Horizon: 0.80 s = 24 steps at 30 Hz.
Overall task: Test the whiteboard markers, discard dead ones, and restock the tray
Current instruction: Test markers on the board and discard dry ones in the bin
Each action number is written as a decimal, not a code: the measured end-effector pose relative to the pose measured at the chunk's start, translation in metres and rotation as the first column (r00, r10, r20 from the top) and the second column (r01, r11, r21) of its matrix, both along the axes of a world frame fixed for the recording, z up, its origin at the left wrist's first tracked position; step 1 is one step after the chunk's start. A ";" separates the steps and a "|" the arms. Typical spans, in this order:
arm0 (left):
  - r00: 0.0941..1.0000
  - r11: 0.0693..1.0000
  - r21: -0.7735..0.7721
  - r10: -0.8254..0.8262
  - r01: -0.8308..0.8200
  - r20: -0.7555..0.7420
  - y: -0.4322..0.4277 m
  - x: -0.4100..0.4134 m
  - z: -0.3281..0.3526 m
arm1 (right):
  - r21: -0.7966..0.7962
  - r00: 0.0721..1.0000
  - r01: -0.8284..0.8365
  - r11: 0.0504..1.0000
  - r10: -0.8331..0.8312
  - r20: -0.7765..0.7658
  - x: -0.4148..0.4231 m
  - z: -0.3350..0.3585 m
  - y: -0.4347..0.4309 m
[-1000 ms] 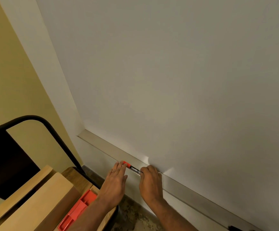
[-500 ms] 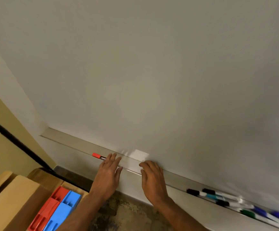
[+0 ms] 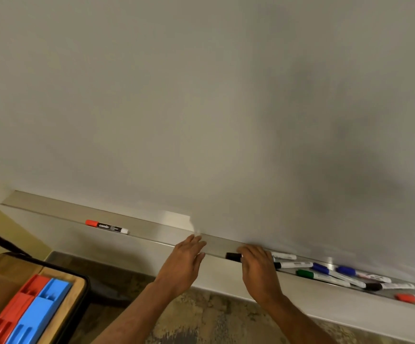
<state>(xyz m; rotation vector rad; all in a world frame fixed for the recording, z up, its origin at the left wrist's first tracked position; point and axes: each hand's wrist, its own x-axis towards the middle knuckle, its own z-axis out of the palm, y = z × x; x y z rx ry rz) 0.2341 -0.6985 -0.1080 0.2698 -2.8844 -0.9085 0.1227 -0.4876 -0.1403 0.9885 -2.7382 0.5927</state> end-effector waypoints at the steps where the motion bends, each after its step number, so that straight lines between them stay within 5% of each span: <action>1: 1.000 1.000 0.006 -0.010 0.010 0.027 0.007 -0.002 -0.002 | -0.001 1.000 0.004 1.000 -0.004 0.025 0.000 0.000 0.003; 15: 0.995 1.000 0.021 0.019 -0.022 0.102 0.067 -0.036 -0.024 | 0.098 0.970 -0.159 0.982 0.137 0.199 -0.034 0.009 0.006; 20: 0.993 0.976 0.187 0.110 -0.116 0.042 0.069 -0.039 -0.022 | 0.120 0.981 -0.181 0.976 0.170 0.096 -0.034 0.001 0.006; 24: 0.957 0.841 0.476 0.291 -0.256 0.000 0.073 -0.046 0.002 | -0.058 0.980 -0.189 0.980 0.192 0.044 -0.027 0.014 0.003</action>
